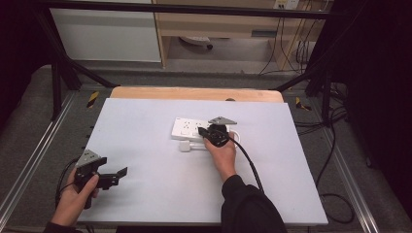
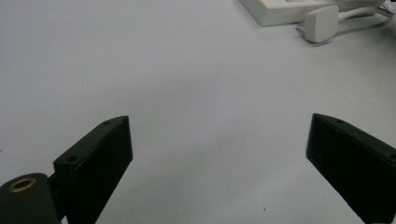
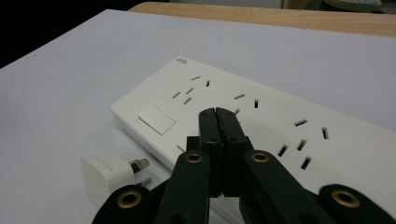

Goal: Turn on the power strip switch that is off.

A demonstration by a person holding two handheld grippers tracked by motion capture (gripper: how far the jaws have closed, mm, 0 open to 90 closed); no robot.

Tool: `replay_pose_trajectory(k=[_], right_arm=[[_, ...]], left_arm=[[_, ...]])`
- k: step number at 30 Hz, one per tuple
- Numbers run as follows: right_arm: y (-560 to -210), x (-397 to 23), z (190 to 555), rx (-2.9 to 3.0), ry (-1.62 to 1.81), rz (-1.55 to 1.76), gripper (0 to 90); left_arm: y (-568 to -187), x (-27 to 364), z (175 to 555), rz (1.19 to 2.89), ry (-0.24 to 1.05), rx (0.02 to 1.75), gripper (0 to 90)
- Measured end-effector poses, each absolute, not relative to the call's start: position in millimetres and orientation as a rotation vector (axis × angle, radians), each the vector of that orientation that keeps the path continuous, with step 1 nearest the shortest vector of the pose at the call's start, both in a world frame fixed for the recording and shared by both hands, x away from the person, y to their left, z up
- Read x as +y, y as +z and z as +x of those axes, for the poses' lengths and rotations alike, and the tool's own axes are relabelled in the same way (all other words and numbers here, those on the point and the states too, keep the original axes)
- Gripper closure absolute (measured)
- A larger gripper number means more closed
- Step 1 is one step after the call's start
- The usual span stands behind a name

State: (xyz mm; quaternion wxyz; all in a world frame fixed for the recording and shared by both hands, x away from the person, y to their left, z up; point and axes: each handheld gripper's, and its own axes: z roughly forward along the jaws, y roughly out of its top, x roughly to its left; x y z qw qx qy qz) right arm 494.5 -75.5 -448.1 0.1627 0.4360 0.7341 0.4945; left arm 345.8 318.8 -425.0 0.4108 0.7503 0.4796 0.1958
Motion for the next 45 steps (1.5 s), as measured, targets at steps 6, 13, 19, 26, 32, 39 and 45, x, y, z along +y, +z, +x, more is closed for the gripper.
replay_pose_trajectory(k=[6,13,19,26,32,39,45], right_arm=[[-441.3,-78.4,493.3,2.08,1.431,1.251,90.0],[-431.9,-79.9,491.5,2.069,1.429,1.262,78.0],[-420.2,-82.0,489.4,2.061,1.44,1.257,67.7],[-409.8,-85.4,491.2,2.066,1.429,1.269,49.2],[-400.0,-90.1,491.9,2.05,1.423,1.286,31.2],[-388.7,-97.5,490.2,2.045,1.4,1.286,10.3],[-380.5,-107.0,486.0,2.034,1.377,1.277,5.4]], left_arm=[[-424.9,319.3,345.6,1.891,0.493,1.208,7.2],[-424.6,318.4,345.3,1.89,0.494,1.204,7.2],[-425.7,318.5,345.8,1.894,0.493,1.211,7.2],[-425.5,318.0,345.5,1.893,0.492,1.215,7.2],[-425.9,317.2,345.6,1.9,0.491,1.21,7.2],[-426.6,320.8,346.0,1.896,0.49,1.23,7.2],[-427.2,318.3,345.7,1.902,0.488,1.223,7.2]])
